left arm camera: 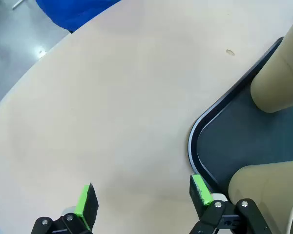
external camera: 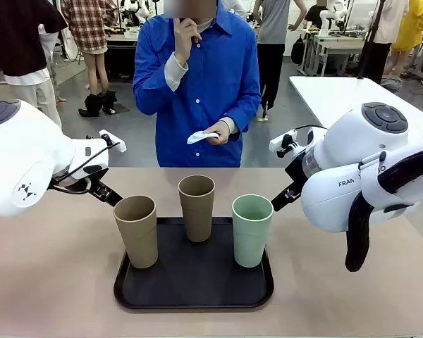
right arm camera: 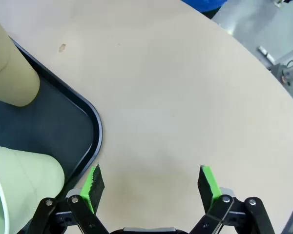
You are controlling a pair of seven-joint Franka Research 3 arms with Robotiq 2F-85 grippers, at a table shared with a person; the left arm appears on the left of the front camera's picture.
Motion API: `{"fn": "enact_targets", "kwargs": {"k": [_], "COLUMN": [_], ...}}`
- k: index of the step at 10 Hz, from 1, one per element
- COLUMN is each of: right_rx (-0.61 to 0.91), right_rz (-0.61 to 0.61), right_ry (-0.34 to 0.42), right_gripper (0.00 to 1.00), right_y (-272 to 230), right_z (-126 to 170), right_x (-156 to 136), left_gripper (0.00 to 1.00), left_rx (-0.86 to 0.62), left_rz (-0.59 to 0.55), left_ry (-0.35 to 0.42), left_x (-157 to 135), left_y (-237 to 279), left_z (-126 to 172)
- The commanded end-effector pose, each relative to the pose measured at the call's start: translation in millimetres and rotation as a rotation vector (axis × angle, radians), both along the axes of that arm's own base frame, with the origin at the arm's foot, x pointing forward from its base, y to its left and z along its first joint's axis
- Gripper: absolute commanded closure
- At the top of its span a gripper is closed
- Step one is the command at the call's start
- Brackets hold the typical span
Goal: Place coasters on the table and set cups on them.
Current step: Pick up one Reusable plastic cup and place it on a coaster set by the human.
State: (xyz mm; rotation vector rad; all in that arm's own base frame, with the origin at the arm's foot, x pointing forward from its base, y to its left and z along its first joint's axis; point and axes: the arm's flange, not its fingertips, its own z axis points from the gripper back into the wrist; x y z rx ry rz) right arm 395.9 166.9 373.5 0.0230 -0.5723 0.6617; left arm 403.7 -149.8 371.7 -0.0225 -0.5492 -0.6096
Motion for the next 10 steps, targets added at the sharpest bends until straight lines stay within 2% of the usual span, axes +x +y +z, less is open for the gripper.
{"fn": "enact_targets", "kwargs": {"k": [1,10], "right_rx": [0.000,0.000], "right_rz": [0.000,0.000], "right_ry": [0.000,0.000], "right_gripper": [0.00,0.00], "right_y": [0.0,0.0], "right_z": [0.0,0.0], "right_x": [0.0,0.0], "left_gripper": [0.00,0.00], "left_rx": [0.000,0.000], "left_rz": [0.000,0.000], "left_ry": [0.000,0.000], "left_x": [0.0,0.0], "left_y": [0.0,0.0], "left_z": [0.0,0.0]}}
